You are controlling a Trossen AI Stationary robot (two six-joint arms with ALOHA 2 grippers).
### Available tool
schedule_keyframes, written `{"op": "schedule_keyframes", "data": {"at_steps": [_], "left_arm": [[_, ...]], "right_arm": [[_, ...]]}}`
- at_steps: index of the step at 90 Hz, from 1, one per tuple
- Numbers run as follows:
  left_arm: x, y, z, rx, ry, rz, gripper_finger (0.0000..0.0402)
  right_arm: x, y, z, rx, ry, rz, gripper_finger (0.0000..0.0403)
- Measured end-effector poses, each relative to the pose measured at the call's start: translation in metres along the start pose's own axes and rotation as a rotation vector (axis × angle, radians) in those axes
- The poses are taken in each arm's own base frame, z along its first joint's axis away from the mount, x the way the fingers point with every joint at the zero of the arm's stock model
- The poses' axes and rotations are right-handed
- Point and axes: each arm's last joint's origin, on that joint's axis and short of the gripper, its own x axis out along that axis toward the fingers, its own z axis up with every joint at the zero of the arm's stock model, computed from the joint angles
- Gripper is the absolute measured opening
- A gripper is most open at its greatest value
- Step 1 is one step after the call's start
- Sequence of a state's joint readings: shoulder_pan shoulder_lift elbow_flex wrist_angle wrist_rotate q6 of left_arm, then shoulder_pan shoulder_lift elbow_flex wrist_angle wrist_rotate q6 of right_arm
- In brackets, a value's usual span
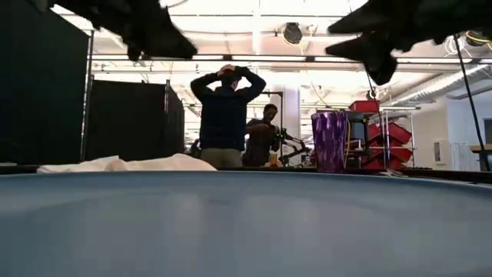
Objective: Set table place
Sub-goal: Fold the table napkin
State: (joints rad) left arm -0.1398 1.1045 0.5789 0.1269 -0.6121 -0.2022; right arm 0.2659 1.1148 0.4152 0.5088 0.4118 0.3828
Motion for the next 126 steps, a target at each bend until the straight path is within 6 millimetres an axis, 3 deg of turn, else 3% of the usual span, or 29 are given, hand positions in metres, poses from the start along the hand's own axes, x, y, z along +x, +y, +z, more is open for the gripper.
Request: {"op": "schedule_keyframes", "data": {"at_steps": [20,39,48,67,81,94,105,126], "left_arm": [[0.036,0.047,-0.029,-0.067,0.114,0.094,0.0107],[0.047,0.085,-0.036,-0.121,0.096,0.228,0.0107],[0.049,0.106,-0.039,-0.176,0.129,0.310,0.0107],[0.056,0.142,-0.058,-0.284,0.260,0.409,0.0107],[0.067,0.154,-0.077,-0.305,0.357,0.437,0.0107],[0.076,0.160,-0.099,-0.305,0.464,0.471,0.0107],[0.082,0.159,-0.112,-0.313,0.524,0.467,0.0107],[0.090,0.141,-0.116,-0.337,0.546,0.321,0.0107]], "right_arm": [[0.026,-0.048,0.006,0.021,0.055,0.025,0.0162],[0.064,-0.089,0.017,0.035,0.100,0.072,0.0162],[0.090,-0.098,0.014,0.021,0.159,0.110,0.0162],[0.138,-0.100,0.000,0.019,0.262,0.242,0.0162],[0.159,-0.097,0.006,0.024,0.291,0.291,0.0162],[0.166,-0.090,0.012,0.004,0.300,0.319,0.0162],[0.168,-0.087,0.017,-0.002,0.288,0.328,0.0162],[0.168,-0.085,0.020,-0.004,0.275,0.335,0.0162]]}}
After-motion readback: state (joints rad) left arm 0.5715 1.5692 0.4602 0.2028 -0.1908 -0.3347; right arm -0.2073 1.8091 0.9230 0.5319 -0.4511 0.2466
